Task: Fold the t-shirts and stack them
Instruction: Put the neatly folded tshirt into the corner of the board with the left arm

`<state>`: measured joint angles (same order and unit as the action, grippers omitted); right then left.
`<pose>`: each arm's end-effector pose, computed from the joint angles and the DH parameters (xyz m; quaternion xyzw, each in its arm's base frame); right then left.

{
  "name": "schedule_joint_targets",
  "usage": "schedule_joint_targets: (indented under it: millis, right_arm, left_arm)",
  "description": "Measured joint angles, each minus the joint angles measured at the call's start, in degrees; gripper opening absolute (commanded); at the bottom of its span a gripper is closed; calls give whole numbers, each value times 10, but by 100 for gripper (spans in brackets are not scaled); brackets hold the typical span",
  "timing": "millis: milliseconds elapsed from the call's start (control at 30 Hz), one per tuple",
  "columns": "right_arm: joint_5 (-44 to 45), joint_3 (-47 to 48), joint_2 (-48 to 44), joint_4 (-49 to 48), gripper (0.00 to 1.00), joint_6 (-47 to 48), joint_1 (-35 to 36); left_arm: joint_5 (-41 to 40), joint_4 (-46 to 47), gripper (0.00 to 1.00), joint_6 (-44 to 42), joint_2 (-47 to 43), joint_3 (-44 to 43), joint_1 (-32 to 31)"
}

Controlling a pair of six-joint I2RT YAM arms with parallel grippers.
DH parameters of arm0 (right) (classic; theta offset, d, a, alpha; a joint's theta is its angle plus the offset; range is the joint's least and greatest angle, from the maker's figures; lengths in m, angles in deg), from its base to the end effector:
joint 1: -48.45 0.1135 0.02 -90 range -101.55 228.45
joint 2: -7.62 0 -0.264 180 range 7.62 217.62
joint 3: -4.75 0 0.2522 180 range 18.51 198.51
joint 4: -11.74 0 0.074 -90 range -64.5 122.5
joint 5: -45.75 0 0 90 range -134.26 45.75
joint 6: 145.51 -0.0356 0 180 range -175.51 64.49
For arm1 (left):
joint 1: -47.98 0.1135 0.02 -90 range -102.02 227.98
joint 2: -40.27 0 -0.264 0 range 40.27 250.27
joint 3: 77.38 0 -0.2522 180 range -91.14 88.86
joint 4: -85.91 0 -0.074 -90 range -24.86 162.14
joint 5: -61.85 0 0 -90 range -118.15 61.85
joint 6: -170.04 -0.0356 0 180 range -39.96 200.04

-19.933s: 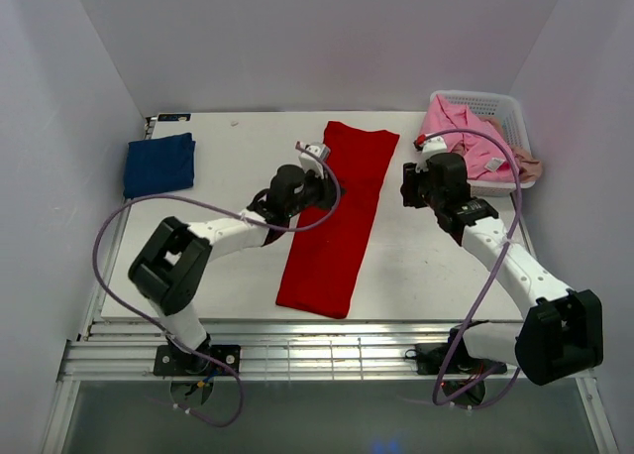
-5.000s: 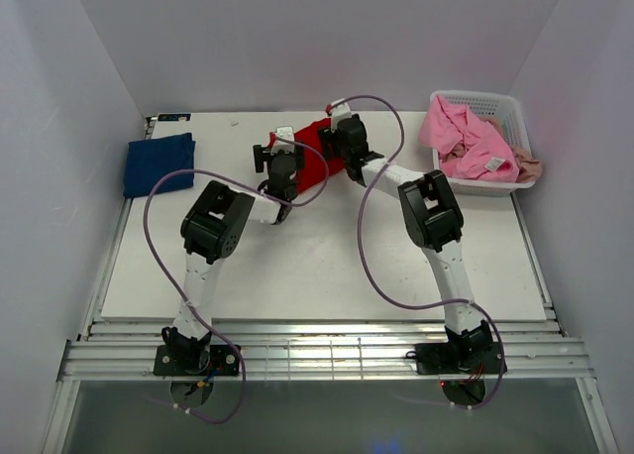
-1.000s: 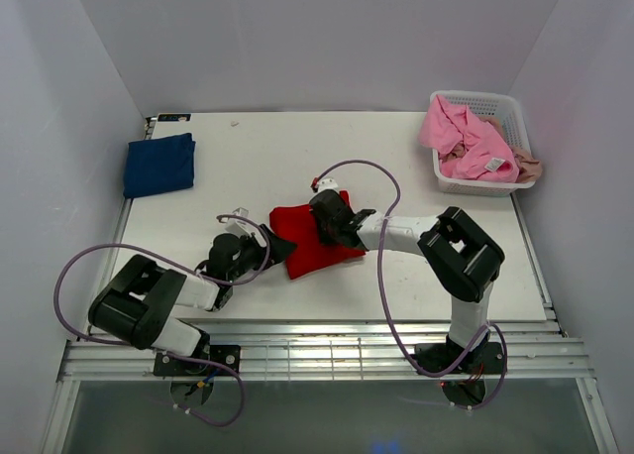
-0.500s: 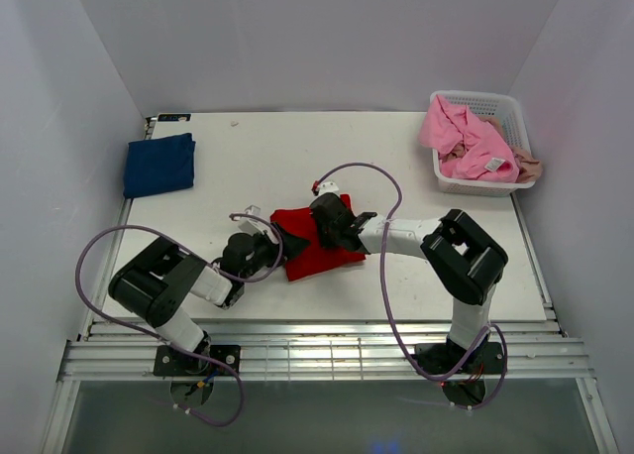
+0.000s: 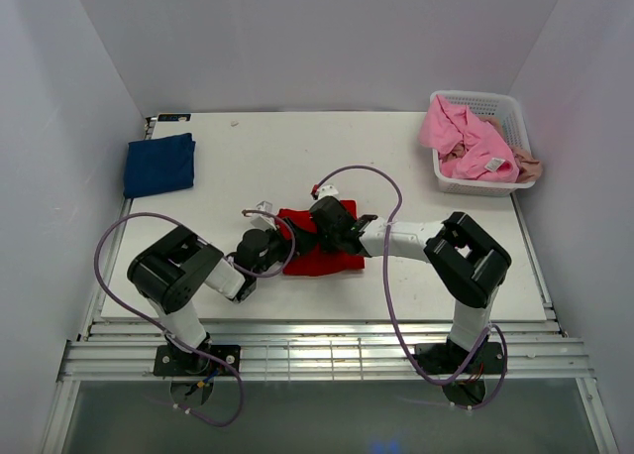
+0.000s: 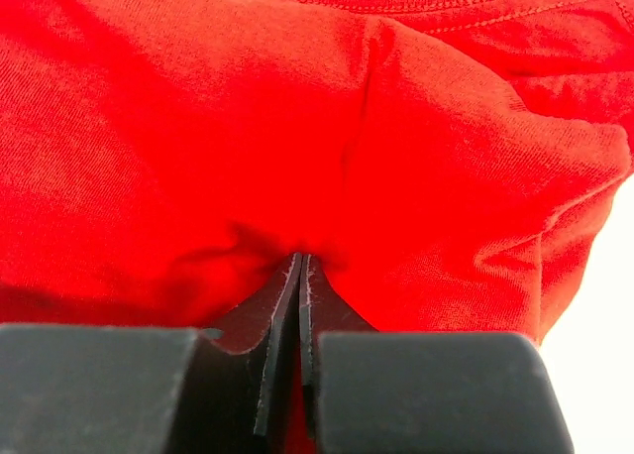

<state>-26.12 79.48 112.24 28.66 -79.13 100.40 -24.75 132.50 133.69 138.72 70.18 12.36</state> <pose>0.2424 0.2917 0.1647 -0.1685 0.9045 0.1069 0.3770 0.2139 -0.1558 0.1078 -0.1109 0.8085 -0.4229 0.3939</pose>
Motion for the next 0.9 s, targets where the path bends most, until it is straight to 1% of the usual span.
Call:
schedule_joint_targets:
  millis: [33,100,133,233,267,333,367,400,433,467,500,533,567,600,767,900]
  right_arm:
    - [0,0,0,1,8,0,1]
    - [2,0,0,1,8,0,2]
    - [4,0,0,2,8,0,3]
    - [5,0,0,2,8,0,3]
    - [5,0,-1,3,8,0,3]
    - [6,0,-1,3,8,0,4]
    - [7,0,-1,3,8,0,5]
    - [9,0,-1,4,19,0,5]
    - [11,0,-2,6,31,-2,5]
    - [14,0,-3,8,39,-3,6]
    - [17,-1,-5,12,53,-3,6]
    - [25,-3,-10,15,65,-2,6]
    - [34,-6,-15,20,72,0,7]
    - [40,-9,-22,28,84,1,7]
    - [77,-19,-93,87,90,8,15]
    - [104,-33,-181,112,93,15,19]
  left_arm:
    - [-1,2,86,0,4,-3,-2]
    - [-5,3,77,2,11,-9,-4]
    - [-7,3,65,2,15,-11,-4]
    - [-14,-7,47,1,29,-17,-6]
    - [-16,-11,35,0,32,-19,-6]
    - [-19,-24,24,-3,37,-24,-6]
    - [-19,-29,12,-7,37,-26,-6]
    - [-19,-36,7,-11,37,-30,-6]
    - [-19,-38,4,-14,37,-32,-7]
    - [-19,-43,0,-19,36,-35,-7]
    - [-19,-52,0,-24,33,-38,-7]
    - [-21,-67,0,-32,26,-41,-8]
    - [-24,-83,0,-41,19,-45,-9]
    - [-29,-109,0,-53,9,-52,-10]
    - [-59,-273,0,-146,-49,-119,-10]
    - [-73,-385,0,-235,-85,-202,20]
